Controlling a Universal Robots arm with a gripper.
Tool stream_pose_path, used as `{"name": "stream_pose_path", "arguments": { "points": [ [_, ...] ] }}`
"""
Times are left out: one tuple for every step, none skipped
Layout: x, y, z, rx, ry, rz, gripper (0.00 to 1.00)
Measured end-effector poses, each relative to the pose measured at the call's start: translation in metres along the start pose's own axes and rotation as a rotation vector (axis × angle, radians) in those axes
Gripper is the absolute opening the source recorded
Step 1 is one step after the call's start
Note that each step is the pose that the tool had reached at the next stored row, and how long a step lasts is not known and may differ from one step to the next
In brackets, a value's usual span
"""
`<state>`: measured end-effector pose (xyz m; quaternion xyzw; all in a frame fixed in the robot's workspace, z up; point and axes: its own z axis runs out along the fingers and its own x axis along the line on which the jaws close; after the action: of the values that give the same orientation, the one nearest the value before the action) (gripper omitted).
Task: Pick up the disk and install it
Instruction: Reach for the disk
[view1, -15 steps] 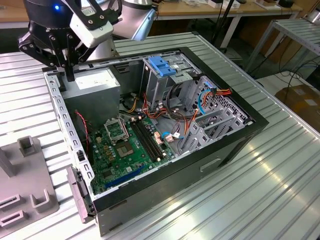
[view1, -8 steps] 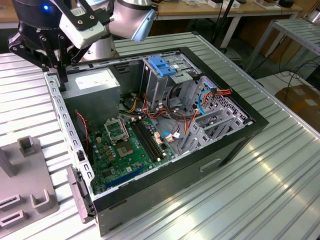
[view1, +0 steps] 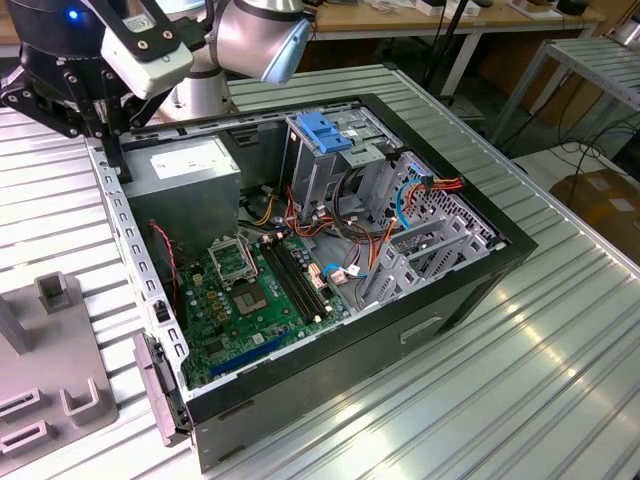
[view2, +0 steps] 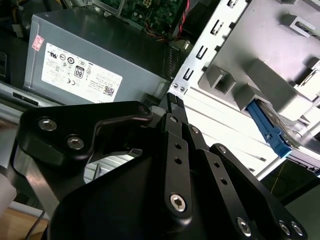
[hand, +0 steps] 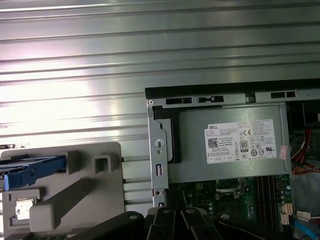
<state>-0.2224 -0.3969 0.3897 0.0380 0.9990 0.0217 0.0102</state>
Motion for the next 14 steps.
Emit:
{"name": "stream_pose_path", "arguments": {
  "points": [
    [0.0027, 0.0003, 0.0, -0.0001, 0.0, 0.0, 0.1],
    [0.0041, 0.0005, 0.0, -0.0001, 0.0, 0.0, 0.1],
    [0.0055, 0.0008, 0.0, -0.0003, 0.0, 0.0, 0.1],
    [0.0071, 0.0012, 0.0, -0.0003, 0.0, 0.0, 0.1],
    [0.0089, 0.0016, 0.0, -0.0004, 0.0001, 0.0, 0.1],
    [0.0113, 0.0019, 0.0, -0.0008, 0.0001, 0.0, 0.1],
    [0.0135, 0.0022, 0.0, -0.001, 0.0, 0.0, 0.1],
    [0.0164, 0.0026, -0.0001, -0.0012, 0.0001, 0.001, 0.1],
    [0.0189, 0.003, -0.0001, -0.0014, 0.0, 0.001, 0.1],
    [0.0231, 0.0034, -0.0001, -0.0014, 0.0001, 0.001, 0.1],
    [0.0281, 0.004, -0.0001, -0.0015, 0.0001, 0.001, 0.1],
    [0.0297, 0.0047, -0.0001, -0.0016, 0.0, 0.001, 0.1],
    [0.0308, 0.0054, 0.0, -0.0015, 0.0001, 0.001, 0.1],
    [0.0317, 0.0063, 0.0001, -0.0014, 0.0019, 0.001, 0.1]
  ]
}}
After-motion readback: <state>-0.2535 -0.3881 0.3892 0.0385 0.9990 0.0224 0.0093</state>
